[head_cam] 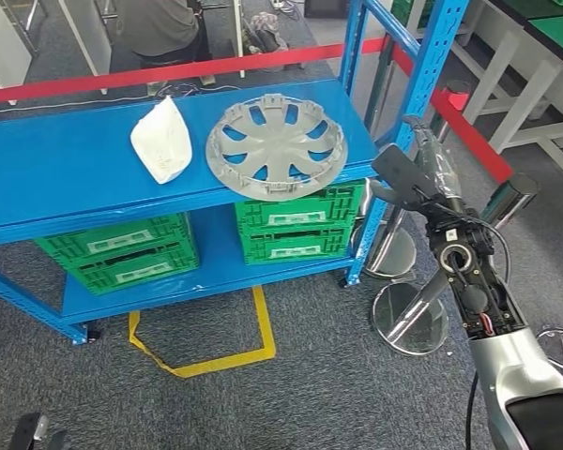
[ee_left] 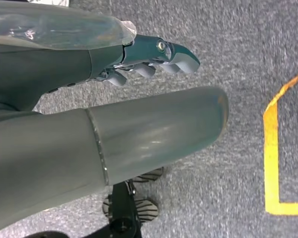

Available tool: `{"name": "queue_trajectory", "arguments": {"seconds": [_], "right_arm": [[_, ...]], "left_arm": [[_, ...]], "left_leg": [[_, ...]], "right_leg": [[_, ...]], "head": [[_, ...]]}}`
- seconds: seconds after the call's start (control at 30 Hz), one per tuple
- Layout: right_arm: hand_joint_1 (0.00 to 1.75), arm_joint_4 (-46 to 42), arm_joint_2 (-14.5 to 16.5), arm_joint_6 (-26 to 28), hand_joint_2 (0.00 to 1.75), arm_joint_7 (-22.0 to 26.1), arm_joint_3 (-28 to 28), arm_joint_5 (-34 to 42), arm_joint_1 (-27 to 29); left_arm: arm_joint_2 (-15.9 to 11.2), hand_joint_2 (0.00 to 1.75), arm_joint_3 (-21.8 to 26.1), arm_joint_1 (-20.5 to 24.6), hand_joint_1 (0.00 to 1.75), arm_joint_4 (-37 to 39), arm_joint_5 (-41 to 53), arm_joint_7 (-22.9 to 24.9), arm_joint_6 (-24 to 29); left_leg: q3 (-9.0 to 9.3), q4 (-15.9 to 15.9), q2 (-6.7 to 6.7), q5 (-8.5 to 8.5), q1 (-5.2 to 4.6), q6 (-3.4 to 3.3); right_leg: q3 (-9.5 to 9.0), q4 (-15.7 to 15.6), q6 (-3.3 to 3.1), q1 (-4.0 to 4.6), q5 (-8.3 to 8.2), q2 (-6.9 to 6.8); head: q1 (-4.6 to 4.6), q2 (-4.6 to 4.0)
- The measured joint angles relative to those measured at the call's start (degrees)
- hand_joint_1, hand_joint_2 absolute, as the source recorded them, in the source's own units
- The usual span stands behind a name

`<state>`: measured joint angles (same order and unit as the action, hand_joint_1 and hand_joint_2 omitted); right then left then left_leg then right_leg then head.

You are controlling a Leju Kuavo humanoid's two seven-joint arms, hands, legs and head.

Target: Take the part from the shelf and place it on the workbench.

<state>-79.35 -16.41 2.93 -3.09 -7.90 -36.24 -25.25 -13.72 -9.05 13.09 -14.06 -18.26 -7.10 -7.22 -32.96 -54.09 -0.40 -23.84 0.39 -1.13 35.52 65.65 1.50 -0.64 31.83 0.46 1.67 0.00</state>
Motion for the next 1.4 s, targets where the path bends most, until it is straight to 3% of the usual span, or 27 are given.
{"name": "queue_trajectory", "arguments": {"seconds": [0.07,0.1,0.13,0.2,0.23,0.3,0.4,0.47,0.53,0.57,0.6,0.63,0.67,0.73,0.77,0.8,0.9,0.97,1.07,1.1,1.13,1.17,1.23,1.27,1.33,1.4], "right_arm": [[0.0,0.29,-0.13,-0.18,1.75,0.01,-0.01,0.0,0.14],[0.0,0.43,-0.17,-0.26,1.75,0.01,-0.02,0.0,0.22],[0.0,0.53,-0.21,-0.3,1.75,0.01,-0.02,0.0,0.25],[0.0,0.62,-0.28,-0.31,1.75,0.02,-0.01,0.0,0.18],[0.0,0.66,-0.31,-0.31,1.75,0.02,-0.02,0.0,0.12],[0.0,0.74,-0.34,-0.32,1.75,0.02,-0.03,0.0,0.03],[0.0,0.76,-0.39,-0.31,1.75,0.04,-0.03,0.0,-0.01],[0.0,0.75,-0.4,-0.32,1.75,0.08,-0.05,0.0,-0.12],[0.0,0.77,-0.4,-0.38,1.75,0.06,-0.12,0.05,-0.1],[0.0,0.79,-0.4,-0.41,1.75,0.03,-0.15,0.1,0.01],[0.0,0.8,-0.4,-0.45,1.75,-0.02,-0.18,0.15,0.14],[0.0,0.81,-0.4,-0.47,1.75,-0.07,-0.19,0.19,0.25],[0.0,0.82,-0.4,-0.49,1.75,-0.13,-0.19,0.2,0.34],[0.0,0.82,-0.4,-0.5,1.75,-0.23,-0.18,0.2,0.4],[0.0,0.82,-0.41,-0.53,1.75,-0.27,-0.17,0.2,0.4],[0.0,0.82,-0.43,-0.55,1.75,-0.29,-0.17,0.2,0.43],[0.0,0.81,-0.52,-0.59,1.75,-0.32,-0.13,0.2,0.54],[0.0,0.8,-0.68,-0.59,1.75,-0.32,-0.09,0.2,0.55],[0.0,0.89,-0.84,-0.59,1.75,-0.33,-0.08,0.2,0.79],[0.0,0.97,-0.87,-0.59,1.75,-0.34,-0.08,0.2,0.98],[0.0,1.05,-0.88,-0.59,1.75,-0.34,-0.09,0.2,1.14],[0.0,1.11,-0.89,-0.59,1.75,-0.34,-0.1,0.2,1.22],[0.0,1.15,-0.91,-0.59,1.75,-0.34,-0.09,0.2,1.2],[0.0,1.14,-0.95,-0.6,1.75,-0.35,-0.08,0.2,1.14],[0.0,1.11,-1.03,-0.61,1.75,-0.35,-0.09,0.21,1.12],[0.0,1.1,-1.09,-0.62,1.75,-0.34,-0.1,0.21,1.18]], "left_arm": [[0.13,0.0,-0.01,-0.02,0.0,0.01,-0.01,0.0,0.01],[0.19,0.0,-0.02,-0.03,0.0,0.01,-0.01,0.0,0.01],[0.25,0.0,-0.02,-0.04,0.0,0.01,-0.01,0.0,0.01],[0.33,0.0,-0.02,-0.05,0.0,0.01,-0.01,0.0,0.01],[0.36,0.0,-0.02,0.0,0.0,0.01,-0.02,0.0,0.01],[0.39,0.0,-0.02,0.03,0.0,0.01,-0.03,0.0,0.01],[0.38,0.0,-0.04,0.06,0.0,0.0,-0.05,0.0,0.01],[0.34,0.0,-0.04,0.25,0.0,-0.01,-0.08,0.0,0.05],[0.38,0.0,-0.05,0.27,0.0,-0.01,-0.11,-0.01,0.13],[0.4,0.0,-0.06,0.21,0.0,0.0,-0.11,-0.01,0.16],[0.42,0.0,-0.07,0.15,0.0,0.01,-0.12,-0.01,0.18],[0.43,0.0,-0.08,0.12,0.0,0.01,-0.12,-0.01,0.18],[0.42,0.0,-0.09,0.14,0.0,0.01,-0.12,0.0,0.18],[0.4,0.0,-0.09,0.23,0.0,0.01,-0.12,0.0,0.18],[0.4,0.0,-0.1,0.3,0.0,0.01,-0.12,0.0,0.18],[0.4,0.0,-0.11,0.32,0.0,0.01,-0.12,0.0,0.18],[0.44,0.0,-0.15,0.31,0.0,0.0,-0.14,0.0,0.18],[0.45,0.0,-0.15,0.37,0.0,-0.01,-0.16,0.0,0.2],[0.52,0.0,-0.21,0.34,0.0,0.0,-0.16,0.0,0.27],[0.56,0.0,-0.31,0.3,0.0,0.01,-0.17,0.0,0.27],[0.61,0.0,-0.45,0.28,0.0,0.01,-0.17,0.0,0.27],[0.63,0.0,-0.6,0.26,0.0,0.02,-0.18,0.0,0.27],[0.66,0.0,-0.84,0.27,0.0,0.03,-0.21,0.0,0.27],[0.67,0.0,-0.9,0.29,0.0,0.03,-0.23,0.0,0.28],[0.69,0.0,-0.97,0.3,0.0,0.04,-0.27,0.0,0.33],[0.66,0.0,-1.01,0.27,0.0,0.05,-0.27,0.0,0.38]], "left_leg": [[0.42,-0.02,0.0,-0.37,-0.05,-0.22],[0.71,-0.04,-0.02,-0.6,-0.06,-0.21],[1.1,-0.06,-0.05,-0.88,-0.06,-0.14],[1.94,-0.07,-0.12,-1.52,-0.07,0.16],[2.13,-0.15,-0.14,-1.79,-0.14,0.36],[1.94,-0.23,-0.15,-1.98,-0.24,0.86],[1.71,-0.53,-0.07,-2.4,-0.25,1.68],[-0.18,-4.5,0.0,-4.3,-0.17,2.4],[-4.78,-12.58,0.03,-7.17,0.06,2.99],[-7.09,-16.08,0.04,-7.99,0.18,3.2],[-8.6,-17.81,0.05,-7.79,0.3,3.34],[-8.89,-17.1,0.05,-6.36,0.41,3.41],[-7.97,-14.11,0.06,-3.96,0.51,3.41],[-4.42,-5.56,0.09,0.66,0.56,3.25],[-3.07,-2.57,0.07,1.69,0.49,2.99],[-2.34,-0.97,0.05,1.85,0.39,2.68],[-1.85,-0.43,-0.02,1.15,0.25,1.48],[-1.16,-0.12,-0.01,0.86,0.33,0.65],[-0.16,-0.02,0.01,0.15,0.18,-0.16],[0.2,-0.03,-0.02,-0.13,0.1,-0.25],[0.59,-0.04,-0.05,-0.43,0.04,-0.27],[1.06,-0.06,-0.1,-0.76,0.0,-0.23],[2.06,-0.07,-0.19,-1.44,-0.07,0.0],[2.36,-0.13,-0.24,-1.74,-0.16,0.21],[2.37,-0.32,-0.28,-2.05,-0.4,0.56],[2.17,-0.39,-0.22,-2.09,-0.51,0.67]], "right_leg": [[3.82,6.79,0.17,0.0,1.78,0.0],[4.48,7.25,0.16,0.0,1.05,-0.01],[3.97,5.33,0.06,0.01,-0.79,-0.02],[0.59,-2.85,-0.41,0.07,-5.62,-0.04],[-1.04,-6.43,-0.65,0.23,-7.08,-0.04],[-2.56,-9.61,-1.14,0.51,-7.43,0.01],[-3.17,-10.56,-1.73,0.3,-7.2,0.16],[-3.83,-11.13,-2.23,-0.01,-7.14,0.09],[-4.1,-11.24,-2.61,-0.01,-6.89,-0.02],[-4.23,-11.23,-2.69,-0.02,-6.72,-0.03],[-4.42,-11.22,-2.72,-0.02,-6.52,-0.03],[-4.72,-11.21,-2.68,-0.04,-6.27,0.0],[-5.13,-11.19,-2.57,-0.07,-5.96,0.02],[-5.9,-11.14,-2.12,-0.03,-5.24,0.11],[-6.06,-11.11,-1.82,0.05,-4.95,0.17],[-6.13,-11.12,-1.52,0.14,-4.74,0.25],[-6.24,-11.28,-0.61,0.07,-4.25,0.28],[-5.09,-8.46,-0.06,-0.06,-2.67,0.09],[1.18,3.52,0.28,-0.04,1.52,-0.06],[3.06,6.35,0.3,-0.03,1.79,-0.07],[3.92,6.9,0.25,-0.03,0.92,-0.07],[3.71,5.19,0.12,-0.01,-0.99,-0.07],[1.0,-2.49,-0.45,0.12,-5.91,-0.06],[-0.61,-6.08,-0.74,0.28,-7.47,-0.06],[-2.43,-9.79,-1.12,0.44,-8.13,-0.04],[-2.72,-10.4,-1.12,0.45,-7.83,0.09]], "head": [[0.51,0.0],[0.73,0.0],[0.97,0.0],[1.41,0.0],[1.48,0.0],[1.58,0.0],[1.45,0.0],[0.89,0.0],[0.17,0.0],[-0.07,0.0],[-0.23,0.0],[-0.35,0.0],[-0.46,0.0],[-0.8,0.0],[-0.99,0.0],[-1.07,0.0],[-0.89,0.0],[-0.57,0.0],[0.38,0.0],[0.64,0.0],[0.86,0.0],[1.06,0.0],[1.5,0.0],[1.62,0.0],[1.7,0.0],[1.47,0.0]]}}
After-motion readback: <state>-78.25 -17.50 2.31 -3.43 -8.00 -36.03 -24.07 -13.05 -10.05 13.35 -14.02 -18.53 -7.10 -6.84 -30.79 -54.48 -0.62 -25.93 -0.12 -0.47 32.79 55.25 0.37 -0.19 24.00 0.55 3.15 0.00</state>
